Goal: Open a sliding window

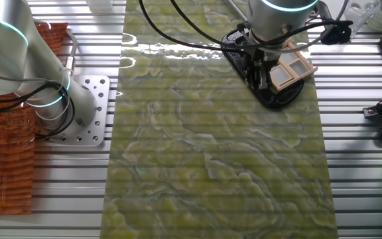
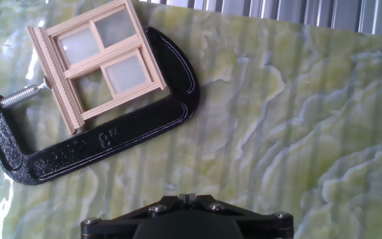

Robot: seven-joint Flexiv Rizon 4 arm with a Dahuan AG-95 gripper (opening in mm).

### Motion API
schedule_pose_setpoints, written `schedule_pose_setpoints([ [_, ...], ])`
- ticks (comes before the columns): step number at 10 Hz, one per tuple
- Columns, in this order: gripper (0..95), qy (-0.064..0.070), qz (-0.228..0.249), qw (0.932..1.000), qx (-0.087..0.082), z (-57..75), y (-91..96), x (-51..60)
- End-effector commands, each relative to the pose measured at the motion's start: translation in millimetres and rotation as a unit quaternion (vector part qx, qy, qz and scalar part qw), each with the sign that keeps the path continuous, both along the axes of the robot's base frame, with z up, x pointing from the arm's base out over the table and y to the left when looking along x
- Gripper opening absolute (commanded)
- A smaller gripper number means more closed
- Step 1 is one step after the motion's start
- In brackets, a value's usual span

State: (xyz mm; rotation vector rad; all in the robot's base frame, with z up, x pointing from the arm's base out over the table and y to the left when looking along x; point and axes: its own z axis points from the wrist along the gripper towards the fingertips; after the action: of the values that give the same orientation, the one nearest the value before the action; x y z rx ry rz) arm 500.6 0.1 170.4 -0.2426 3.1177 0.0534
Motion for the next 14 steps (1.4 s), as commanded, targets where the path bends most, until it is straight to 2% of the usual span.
schedule_pose_setpoints([
  [1,0.0,0.0,-0.001,1.0,0.0,0.0,0.1,0.2],
  [10,0.0,0.001,-0.003,1.0,-0.004,-0.6,-0.2,1.1],
  [11,0.0,0.001,-0.001,1.0,-0.008,-0.3,0.1,3.7],
  [12,0.0,0.003,0.006,0.9999,-0.013,1.0,1.4,11.3],
  [14,0.0,0.002,0.02,0.9997,-0.017,4.2,6.0,32.7],
])
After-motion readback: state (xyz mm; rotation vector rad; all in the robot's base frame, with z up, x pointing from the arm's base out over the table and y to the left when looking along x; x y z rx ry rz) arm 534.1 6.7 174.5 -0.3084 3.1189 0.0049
